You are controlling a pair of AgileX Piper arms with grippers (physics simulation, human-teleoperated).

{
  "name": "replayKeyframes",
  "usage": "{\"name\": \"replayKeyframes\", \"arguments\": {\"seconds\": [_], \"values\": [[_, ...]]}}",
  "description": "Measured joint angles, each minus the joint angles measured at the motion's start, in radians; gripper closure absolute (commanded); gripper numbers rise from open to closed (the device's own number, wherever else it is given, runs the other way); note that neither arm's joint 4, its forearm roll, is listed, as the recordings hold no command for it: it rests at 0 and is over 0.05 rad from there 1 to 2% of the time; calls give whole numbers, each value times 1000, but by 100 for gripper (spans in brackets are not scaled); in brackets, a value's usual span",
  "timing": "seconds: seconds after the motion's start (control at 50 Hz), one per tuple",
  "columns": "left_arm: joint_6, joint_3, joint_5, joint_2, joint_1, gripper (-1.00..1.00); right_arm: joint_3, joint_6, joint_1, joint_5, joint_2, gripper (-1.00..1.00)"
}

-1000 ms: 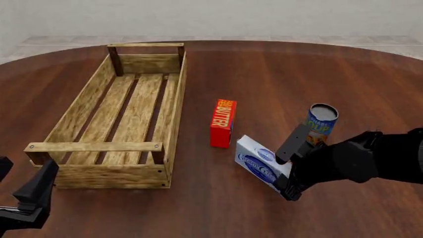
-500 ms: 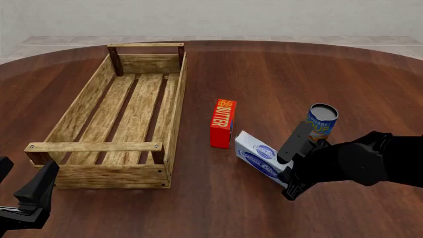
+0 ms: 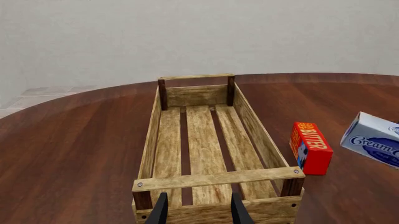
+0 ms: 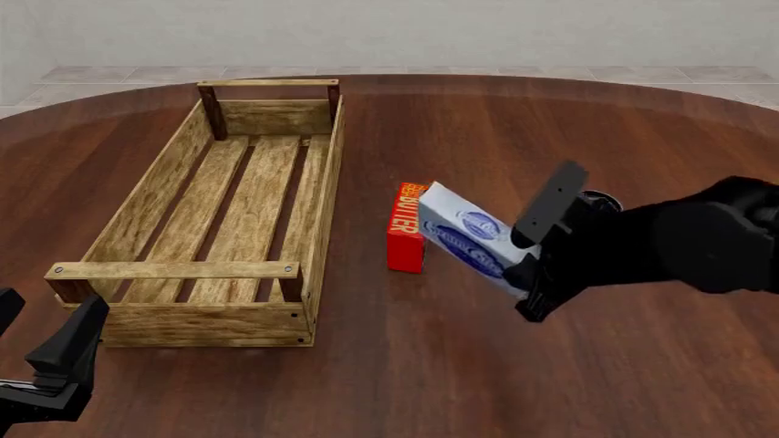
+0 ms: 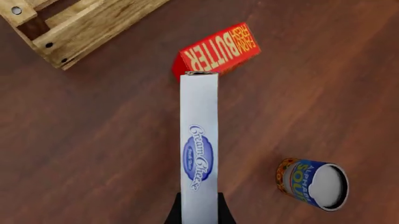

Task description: Pick up the cream cheese and put it in the tray.

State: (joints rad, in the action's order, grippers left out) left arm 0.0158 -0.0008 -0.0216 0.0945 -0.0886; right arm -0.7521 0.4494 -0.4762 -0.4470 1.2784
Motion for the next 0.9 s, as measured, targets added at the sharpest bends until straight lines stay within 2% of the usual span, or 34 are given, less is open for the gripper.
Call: {"name": "replayKeyframes", "arguments": {"seconds": [0.38,0.9], "values": [[1,0,7,-10,-4,-100,-241,-29,-63,-136,33,100],[-6,-1,21,-27,-9,-100,-705,-61,-169,-307,298,100]]}}
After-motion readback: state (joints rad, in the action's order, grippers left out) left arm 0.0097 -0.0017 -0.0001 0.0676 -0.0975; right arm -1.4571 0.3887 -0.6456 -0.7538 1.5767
